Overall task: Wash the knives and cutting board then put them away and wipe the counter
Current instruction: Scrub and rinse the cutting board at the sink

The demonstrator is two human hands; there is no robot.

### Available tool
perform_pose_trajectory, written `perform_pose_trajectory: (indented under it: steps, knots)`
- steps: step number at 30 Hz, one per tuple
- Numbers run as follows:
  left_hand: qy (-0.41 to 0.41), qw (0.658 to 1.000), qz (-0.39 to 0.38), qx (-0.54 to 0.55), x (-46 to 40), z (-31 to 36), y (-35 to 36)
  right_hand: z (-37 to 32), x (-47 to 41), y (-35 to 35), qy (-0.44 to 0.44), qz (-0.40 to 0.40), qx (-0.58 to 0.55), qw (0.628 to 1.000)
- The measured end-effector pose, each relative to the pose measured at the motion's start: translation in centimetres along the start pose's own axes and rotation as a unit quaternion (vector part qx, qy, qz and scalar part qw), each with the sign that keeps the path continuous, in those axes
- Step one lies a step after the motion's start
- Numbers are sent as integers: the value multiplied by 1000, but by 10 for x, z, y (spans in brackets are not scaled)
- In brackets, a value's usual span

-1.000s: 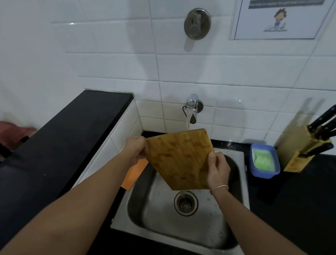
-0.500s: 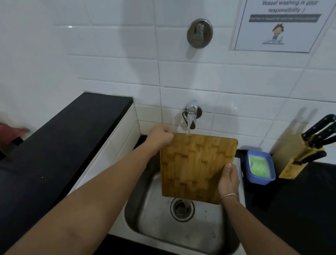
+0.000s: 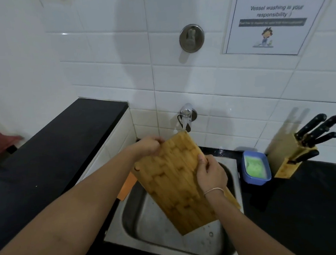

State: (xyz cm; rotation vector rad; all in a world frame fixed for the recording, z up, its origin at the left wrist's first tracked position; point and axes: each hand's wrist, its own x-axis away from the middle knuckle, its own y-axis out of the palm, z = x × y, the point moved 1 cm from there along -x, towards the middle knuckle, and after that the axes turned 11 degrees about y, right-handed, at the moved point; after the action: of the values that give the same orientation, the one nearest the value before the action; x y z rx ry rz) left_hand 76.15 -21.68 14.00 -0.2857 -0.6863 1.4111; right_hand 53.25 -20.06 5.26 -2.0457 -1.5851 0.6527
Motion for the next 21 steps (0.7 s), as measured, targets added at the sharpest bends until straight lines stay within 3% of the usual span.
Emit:
perform_pose_trajectory:
  steps: [6, 13, 21]
  knots:
    - [7, 957, 113, 267, -26, 40, -1, -2, 4, -1, 31, 9, -12, 999]
    - [-20, 950, 113, 291, -47, 50, 6, -6, 13, 3, 6, 5, 39, 999]
    - [1, 948, 120, 294, -47, 63, 16, -2, 19, 7, 42, 16, 32, 998]
